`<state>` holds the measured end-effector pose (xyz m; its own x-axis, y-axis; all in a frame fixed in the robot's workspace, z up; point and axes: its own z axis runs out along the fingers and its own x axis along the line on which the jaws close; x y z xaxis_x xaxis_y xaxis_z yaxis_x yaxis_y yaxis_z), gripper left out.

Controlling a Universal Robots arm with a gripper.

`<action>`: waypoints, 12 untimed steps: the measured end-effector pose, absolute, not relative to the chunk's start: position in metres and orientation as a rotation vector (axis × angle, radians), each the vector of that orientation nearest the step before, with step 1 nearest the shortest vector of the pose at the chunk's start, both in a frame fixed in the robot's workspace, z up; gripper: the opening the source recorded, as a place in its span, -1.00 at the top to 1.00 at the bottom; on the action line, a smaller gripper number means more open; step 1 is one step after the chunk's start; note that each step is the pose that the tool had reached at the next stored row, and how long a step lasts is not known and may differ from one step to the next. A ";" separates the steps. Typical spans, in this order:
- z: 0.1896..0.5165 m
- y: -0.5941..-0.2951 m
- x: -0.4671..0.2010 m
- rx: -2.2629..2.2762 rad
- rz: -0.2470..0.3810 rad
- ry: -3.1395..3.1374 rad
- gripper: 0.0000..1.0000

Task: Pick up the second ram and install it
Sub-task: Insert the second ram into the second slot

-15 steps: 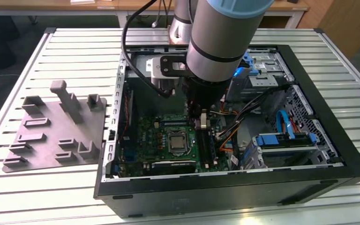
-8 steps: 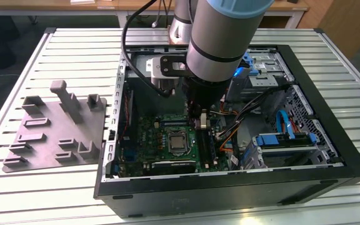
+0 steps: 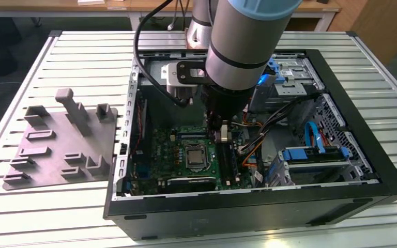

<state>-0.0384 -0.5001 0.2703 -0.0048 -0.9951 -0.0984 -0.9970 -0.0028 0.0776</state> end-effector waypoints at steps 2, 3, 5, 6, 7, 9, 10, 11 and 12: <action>0.270 -0.500 -0.038 -2.204 0.195 2.209 0.73; 0.270 -0.500 -0.038 -2.203 0.195 2.210 0.73; 0.270 -0.500 -0.038 -2.200 0.195 2.213 0.73; 0.270 -0.500 -0.038 -2.198 0.195 2.215 0.73; 0.270 -0.500 -0.038 -2.195 0.195 2.217 0.73; 0.270 -0.500 -0.038 -2.187 0.195 2.225 0.73; 0.270 -0.500 -0.038 -2.178 0.194 2.233 0.73; 0.270 -0.500 -0.038 -2.168 0.194 2.242 0.73; 0.270 -0.500 -0.038 -2.155 0.194 2.253 0.73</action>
<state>-0.0384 -0.5001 0.2703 -0.0481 -0.9940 -0.0984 -0.9962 0.0405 0.0776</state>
